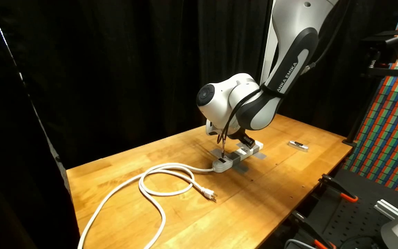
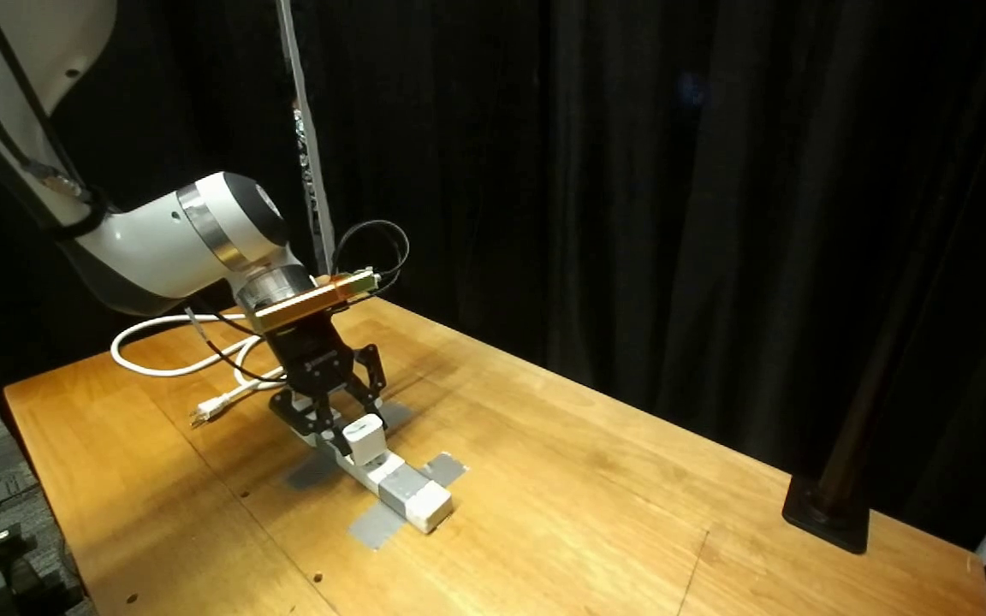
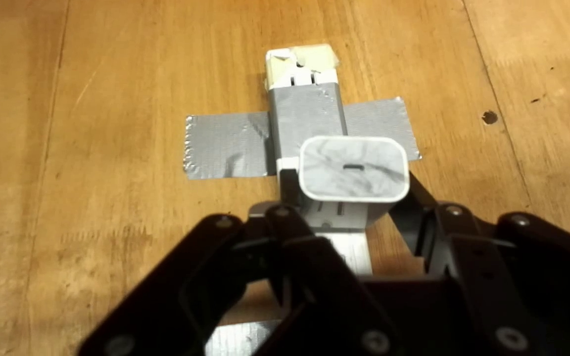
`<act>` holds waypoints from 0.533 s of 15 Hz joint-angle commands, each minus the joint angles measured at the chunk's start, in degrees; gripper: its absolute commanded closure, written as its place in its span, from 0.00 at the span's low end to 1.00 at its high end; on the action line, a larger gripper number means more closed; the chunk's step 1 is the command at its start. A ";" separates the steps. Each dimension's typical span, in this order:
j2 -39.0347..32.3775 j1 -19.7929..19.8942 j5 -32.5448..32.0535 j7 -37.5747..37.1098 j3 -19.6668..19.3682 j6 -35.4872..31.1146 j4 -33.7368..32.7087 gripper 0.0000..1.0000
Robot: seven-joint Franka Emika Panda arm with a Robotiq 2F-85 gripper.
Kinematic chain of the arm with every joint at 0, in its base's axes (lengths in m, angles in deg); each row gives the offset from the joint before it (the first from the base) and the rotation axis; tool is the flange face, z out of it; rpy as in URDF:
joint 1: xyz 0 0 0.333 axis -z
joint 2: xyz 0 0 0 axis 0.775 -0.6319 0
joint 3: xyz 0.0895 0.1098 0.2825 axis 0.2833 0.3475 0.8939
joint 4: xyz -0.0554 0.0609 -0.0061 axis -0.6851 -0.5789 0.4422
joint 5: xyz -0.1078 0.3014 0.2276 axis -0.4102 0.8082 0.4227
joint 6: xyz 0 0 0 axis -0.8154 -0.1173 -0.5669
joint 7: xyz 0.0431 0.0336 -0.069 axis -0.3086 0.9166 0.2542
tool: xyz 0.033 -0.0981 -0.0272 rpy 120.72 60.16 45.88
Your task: Plug the charger head into the adapter
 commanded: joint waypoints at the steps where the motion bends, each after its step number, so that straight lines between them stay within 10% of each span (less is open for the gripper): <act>1: -2.53 0.18 -0.56 1.00 0.74 -2.26 -2.69 0.77; 8: -3.32 -1.33 -3.23 -0.25 0.56 -0.77 -3.06 0.77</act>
